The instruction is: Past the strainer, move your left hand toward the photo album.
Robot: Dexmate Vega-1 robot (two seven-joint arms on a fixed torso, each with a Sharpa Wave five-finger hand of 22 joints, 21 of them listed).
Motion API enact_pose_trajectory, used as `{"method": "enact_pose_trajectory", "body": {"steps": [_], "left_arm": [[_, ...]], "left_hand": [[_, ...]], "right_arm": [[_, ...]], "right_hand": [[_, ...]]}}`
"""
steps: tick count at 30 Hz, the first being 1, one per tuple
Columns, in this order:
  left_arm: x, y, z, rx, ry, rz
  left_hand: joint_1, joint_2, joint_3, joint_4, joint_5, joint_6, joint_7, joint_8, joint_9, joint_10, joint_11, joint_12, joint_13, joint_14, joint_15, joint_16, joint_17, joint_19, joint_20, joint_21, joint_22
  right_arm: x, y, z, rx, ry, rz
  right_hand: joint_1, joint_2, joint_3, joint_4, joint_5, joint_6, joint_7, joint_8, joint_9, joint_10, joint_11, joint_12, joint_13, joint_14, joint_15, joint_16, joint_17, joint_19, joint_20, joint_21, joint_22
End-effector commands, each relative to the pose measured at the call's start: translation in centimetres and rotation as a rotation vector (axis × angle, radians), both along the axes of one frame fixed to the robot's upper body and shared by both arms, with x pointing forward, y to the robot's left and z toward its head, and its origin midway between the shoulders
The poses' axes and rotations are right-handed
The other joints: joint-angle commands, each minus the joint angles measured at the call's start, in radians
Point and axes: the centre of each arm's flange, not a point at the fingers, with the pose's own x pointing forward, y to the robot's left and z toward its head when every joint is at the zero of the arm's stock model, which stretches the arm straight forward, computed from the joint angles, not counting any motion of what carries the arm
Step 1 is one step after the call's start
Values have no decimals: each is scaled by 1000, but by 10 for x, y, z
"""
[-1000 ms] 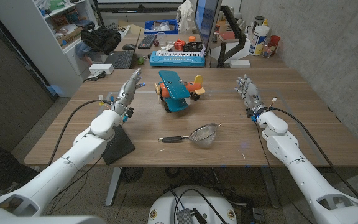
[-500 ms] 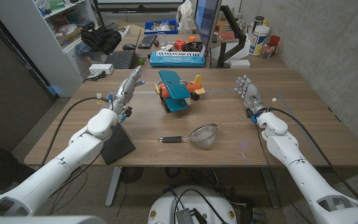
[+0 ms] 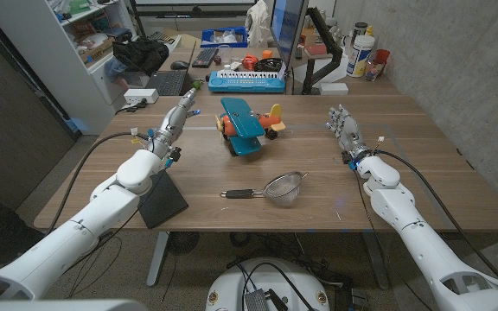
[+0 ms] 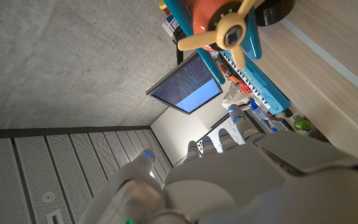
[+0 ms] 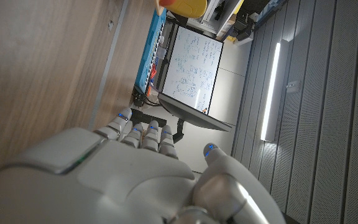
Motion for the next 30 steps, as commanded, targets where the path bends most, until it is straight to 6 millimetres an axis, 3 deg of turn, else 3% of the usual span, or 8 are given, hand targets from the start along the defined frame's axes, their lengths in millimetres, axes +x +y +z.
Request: {"method": "enact_pose_trajectory", "body": {"steps": [1,30], "left_arm": [[-9,2,4,46,-28,9],[-38,19,15,170,-88,36]], "left_hand": [[9,97,1,-3,5,-159,-9,0,4,-148,4,-1,3,-187,-8,-4,4,-252,4,0,3],[11,95,3,-3,4,-158,-9,0,4,-149,5,-1,3,-186,-13,-7,4,-251,7,-2,2]], "right_arm": [[-1,2,1,-1,-3,-7],[-8,10,0,7,-20,-16]], "right_hand": [[5,93,5,2,7,2,-4,9,3,6,-2,3,5,1,-20,3,2,1,-49,-5,4],[4,91,4,3,7,6,-5,9,3,11,-2,4,5,2,-20,2,2,3,-48,-8,4]]}}
